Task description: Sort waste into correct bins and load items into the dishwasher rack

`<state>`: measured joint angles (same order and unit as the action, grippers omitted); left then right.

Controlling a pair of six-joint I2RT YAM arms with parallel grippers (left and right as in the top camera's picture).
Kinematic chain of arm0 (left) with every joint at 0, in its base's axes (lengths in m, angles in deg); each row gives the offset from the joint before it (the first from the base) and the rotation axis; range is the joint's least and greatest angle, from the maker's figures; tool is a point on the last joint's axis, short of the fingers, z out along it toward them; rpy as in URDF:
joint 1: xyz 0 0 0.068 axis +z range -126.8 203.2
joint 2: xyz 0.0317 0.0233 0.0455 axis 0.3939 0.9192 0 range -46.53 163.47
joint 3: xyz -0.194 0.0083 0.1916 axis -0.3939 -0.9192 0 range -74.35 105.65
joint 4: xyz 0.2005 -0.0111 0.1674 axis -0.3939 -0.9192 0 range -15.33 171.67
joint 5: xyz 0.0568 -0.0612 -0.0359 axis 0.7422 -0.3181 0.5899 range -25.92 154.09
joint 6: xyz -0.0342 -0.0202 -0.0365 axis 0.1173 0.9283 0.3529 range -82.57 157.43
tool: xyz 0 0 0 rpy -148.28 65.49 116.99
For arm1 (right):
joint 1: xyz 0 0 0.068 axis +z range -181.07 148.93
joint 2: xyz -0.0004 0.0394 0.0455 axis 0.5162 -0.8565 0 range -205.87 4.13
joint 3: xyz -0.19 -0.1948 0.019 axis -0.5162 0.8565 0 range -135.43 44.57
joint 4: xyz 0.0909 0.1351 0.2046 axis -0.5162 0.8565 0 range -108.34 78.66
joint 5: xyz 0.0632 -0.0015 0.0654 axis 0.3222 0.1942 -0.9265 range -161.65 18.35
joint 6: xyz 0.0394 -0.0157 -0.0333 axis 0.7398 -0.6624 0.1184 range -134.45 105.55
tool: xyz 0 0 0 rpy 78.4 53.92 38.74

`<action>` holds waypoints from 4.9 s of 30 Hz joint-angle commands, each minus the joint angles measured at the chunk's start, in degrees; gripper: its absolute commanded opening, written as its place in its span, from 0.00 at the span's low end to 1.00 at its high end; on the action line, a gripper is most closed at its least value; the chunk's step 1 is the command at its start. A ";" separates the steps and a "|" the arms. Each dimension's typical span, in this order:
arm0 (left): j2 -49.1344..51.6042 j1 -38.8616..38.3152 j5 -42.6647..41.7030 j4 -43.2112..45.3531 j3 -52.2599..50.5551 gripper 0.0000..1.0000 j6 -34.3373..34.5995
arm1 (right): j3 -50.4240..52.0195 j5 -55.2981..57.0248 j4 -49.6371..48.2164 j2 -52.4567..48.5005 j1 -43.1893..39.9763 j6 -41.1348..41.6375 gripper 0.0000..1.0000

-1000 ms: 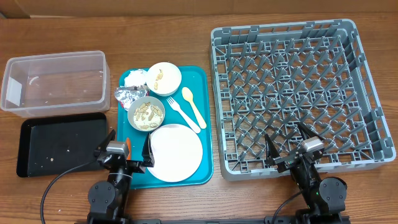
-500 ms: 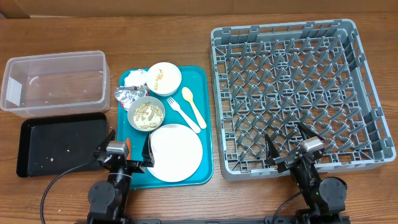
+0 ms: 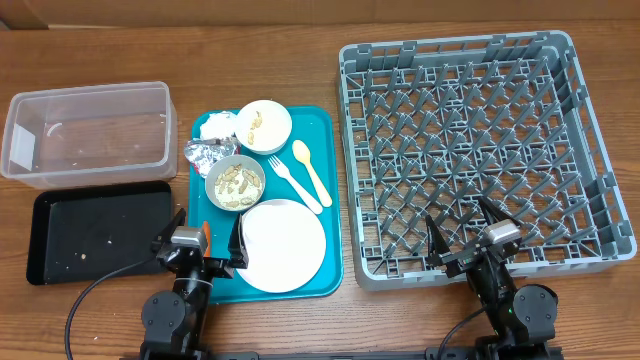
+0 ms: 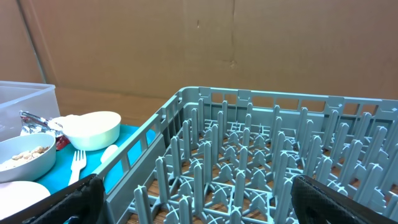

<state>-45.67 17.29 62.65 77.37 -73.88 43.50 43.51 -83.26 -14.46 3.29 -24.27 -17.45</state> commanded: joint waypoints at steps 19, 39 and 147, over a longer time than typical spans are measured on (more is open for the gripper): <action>-0.50 0.26 0.39 -0.11 -0.20 1.00 0.79 | 0.61 0.17 -0.39 0.57 0.31 -0.04 1.00; -0.50 0.26 0.39 -0.11 -0.20 1.00 0.79 | 0.61 0.17 -0.39 0.57 0.31 -0.04 1.00; -0.50 0.26 0.39 -0.11 -0.20 1.00 0.79 | -64.70 -15.54 52.11 -51.69 0.33 11.39 1.00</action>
<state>-45.67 17.29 62.68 77.37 -73.88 43.50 -19.94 -99.83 36.40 -46.61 -24.27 -8.23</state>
